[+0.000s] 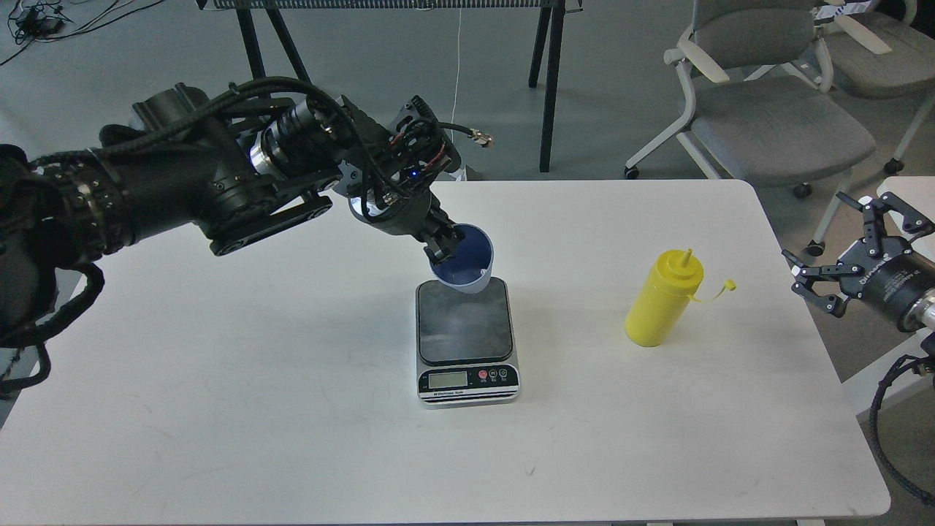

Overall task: Pour seasoning into cup on scale with both arms
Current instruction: 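Lift the blue cup and lower it onto the black scale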

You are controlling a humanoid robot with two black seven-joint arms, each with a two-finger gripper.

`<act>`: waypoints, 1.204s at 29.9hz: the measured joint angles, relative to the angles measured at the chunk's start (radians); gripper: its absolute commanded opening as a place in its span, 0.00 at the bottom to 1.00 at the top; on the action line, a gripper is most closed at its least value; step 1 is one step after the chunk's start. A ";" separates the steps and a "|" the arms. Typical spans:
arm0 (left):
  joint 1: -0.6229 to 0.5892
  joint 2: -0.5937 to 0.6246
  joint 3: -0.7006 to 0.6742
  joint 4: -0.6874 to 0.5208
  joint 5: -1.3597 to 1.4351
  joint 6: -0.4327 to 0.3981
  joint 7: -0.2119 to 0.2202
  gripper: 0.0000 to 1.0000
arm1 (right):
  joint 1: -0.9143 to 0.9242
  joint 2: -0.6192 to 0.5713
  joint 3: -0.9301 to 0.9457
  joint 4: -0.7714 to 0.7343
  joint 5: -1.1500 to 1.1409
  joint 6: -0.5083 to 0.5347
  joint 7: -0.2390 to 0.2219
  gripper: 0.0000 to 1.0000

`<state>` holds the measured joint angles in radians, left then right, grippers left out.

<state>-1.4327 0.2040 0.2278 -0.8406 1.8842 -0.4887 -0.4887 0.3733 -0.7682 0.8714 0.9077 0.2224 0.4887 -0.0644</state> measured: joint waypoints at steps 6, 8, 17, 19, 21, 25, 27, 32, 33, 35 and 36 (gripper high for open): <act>0.031 -0.004 0.011 0.003 0.000 0.000 0.000 0.10 | -0.002 0.006 0.000 -0.001 0.000 0.000 0.006 0.98; 0.033 -0.004 0.012 0.003 0.001 0.000 0.000 0.10 | -0.002 0.006 -0.001 -0.003 0.000 0.000 0.010 0.98; 0.040 -0.031 0.024 -0.009 0.002 0.000 0.000 0.11 | -0.008 0.006 -0.001 -0.006 0.000 0.000 0.017 0.98; 0.042 -0.034 0.024 -0.010 0.002 0.000 0.000 0.11 | -0.011 0.006 -0.001 -0.006 0.000 0.000 0.017 0.98; 0.044 -0.034 0.024 -0.011 0.002 0.000 0.000 0.11 | -0.011 0.006 -0.001 -0.007 0.000 0.000 0.017 0.98; 0.044 -0.034 0.024 -0.011 0.001 0.000 0.000 0.12 | -0.014 0.006 -0.001 -0.007 0.000 0.000 0.017 0.98; 0.044 -0.034 0.029 -0.011 0.001 0.000 0.000 0.12 | -0.014 0.006 -0.001 -0.007 0.000 0.000 0.017 0.98; 0.044 -0.034 0.042 -0.011 0.001 0.000 0.000 0.21 | -0.016 0.006 -0.002 -0.007 0.000 0.000 0.018 0.98; 0.045 -0.034 0.042 -0.010 -0.001 0.000 0.000 0.27 | -0.017 0.006 -0.002 -0.007 0.000 0.000 0.018 0.98; 0.045 -0.034 0.042 -0.009 -0.004 0.000 0.000 0.35 | -0.017 0.007 -0.002 -0.007 0.000 0.000 0.018 0.98; 0.045 -0.034 0.042 -0.009 -0.006 0.000 0.000 0.37 | -0.017 0.007 -0.002 -0.007 0.000 0.000 0.018 0.98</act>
<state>-1.3874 0.1702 0.2694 -0.8494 1.8786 -0.4887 -0.4887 0.3560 -0.7611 0.8695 0.9004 0.2225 0.4887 -0.0467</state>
